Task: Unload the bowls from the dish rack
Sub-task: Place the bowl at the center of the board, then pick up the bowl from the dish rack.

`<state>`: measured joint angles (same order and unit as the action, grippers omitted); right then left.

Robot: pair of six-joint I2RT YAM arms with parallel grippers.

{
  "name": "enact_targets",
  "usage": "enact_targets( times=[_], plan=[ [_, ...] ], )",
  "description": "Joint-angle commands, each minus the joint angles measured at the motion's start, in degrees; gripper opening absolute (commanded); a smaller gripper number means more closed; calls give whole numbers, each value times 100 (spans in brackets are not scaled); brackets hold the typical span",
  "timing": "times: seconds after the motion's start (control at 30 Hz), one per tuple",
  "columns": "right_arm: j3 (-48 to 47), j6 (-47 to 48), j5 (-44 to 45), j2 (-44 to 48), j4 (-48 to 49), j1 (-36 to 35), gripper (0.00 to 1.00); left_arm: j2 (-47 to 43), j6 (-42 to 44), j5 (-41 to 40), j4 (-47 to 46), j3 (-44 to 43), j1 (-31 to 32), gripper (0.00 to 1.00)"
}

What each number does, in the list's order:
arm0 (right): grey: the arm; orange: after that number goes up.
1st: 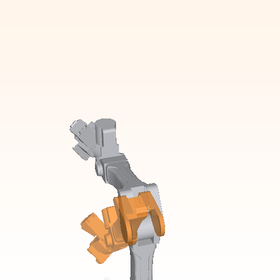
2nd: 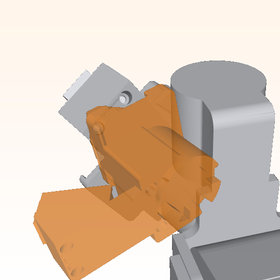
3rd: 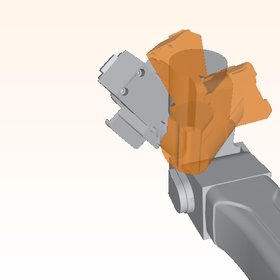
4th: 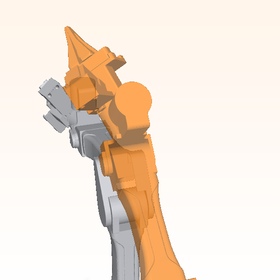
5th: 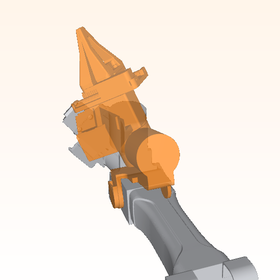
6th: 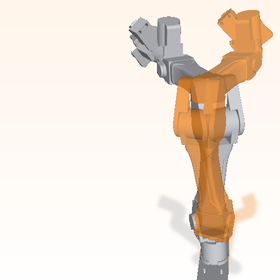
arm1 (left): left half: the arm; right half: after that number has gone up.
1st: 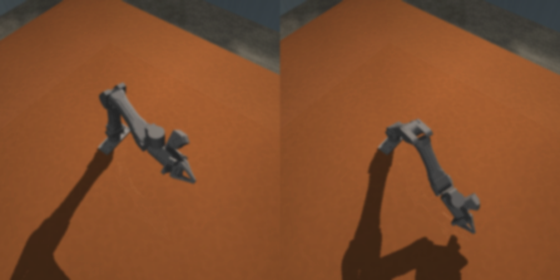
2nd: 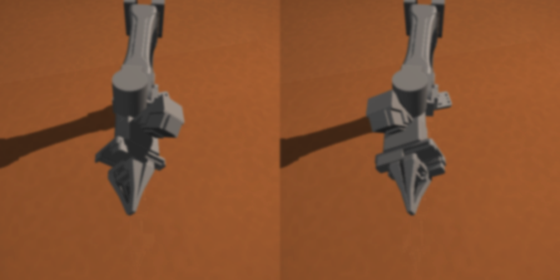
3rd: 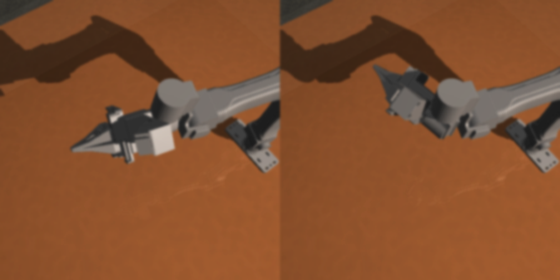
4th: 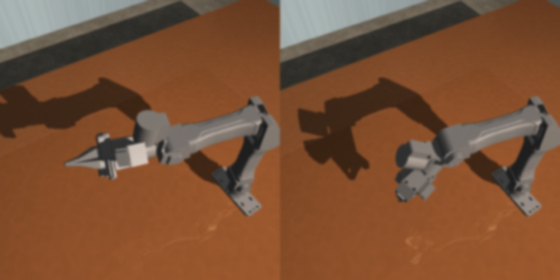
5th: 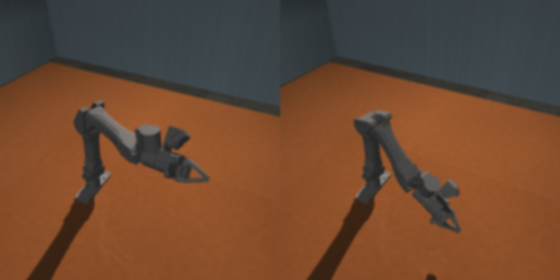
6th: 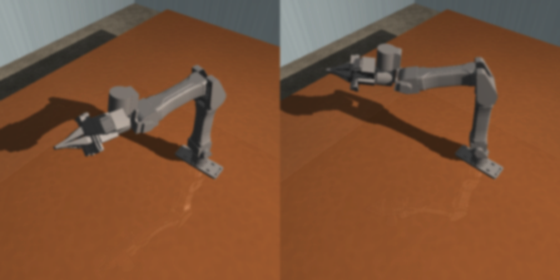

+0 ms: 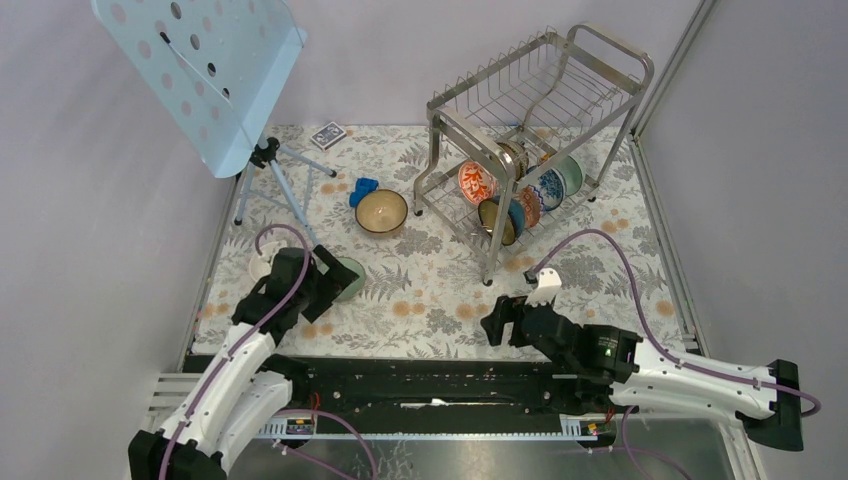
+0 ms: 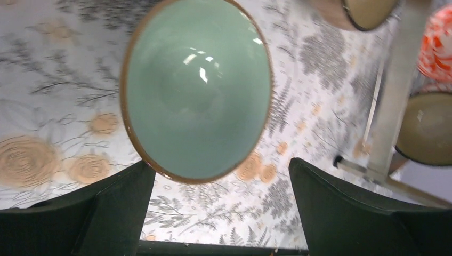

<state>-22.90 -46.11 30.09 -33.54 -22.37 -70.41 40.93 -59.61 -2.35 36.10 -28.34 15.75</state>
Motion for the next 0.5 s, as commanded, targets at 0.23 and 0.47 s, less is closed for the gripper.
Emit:
enact_targets(
  times=[0.23,0.47],
  plan=[
    [-525,-390,1266,-530,-631,-25,91,202,705,-81,-918,-1008,999,99],
    [-531,-601,1233,-483,-829,-25,90,-21,335,-246,-795,-470,1000,98]
  ],
)
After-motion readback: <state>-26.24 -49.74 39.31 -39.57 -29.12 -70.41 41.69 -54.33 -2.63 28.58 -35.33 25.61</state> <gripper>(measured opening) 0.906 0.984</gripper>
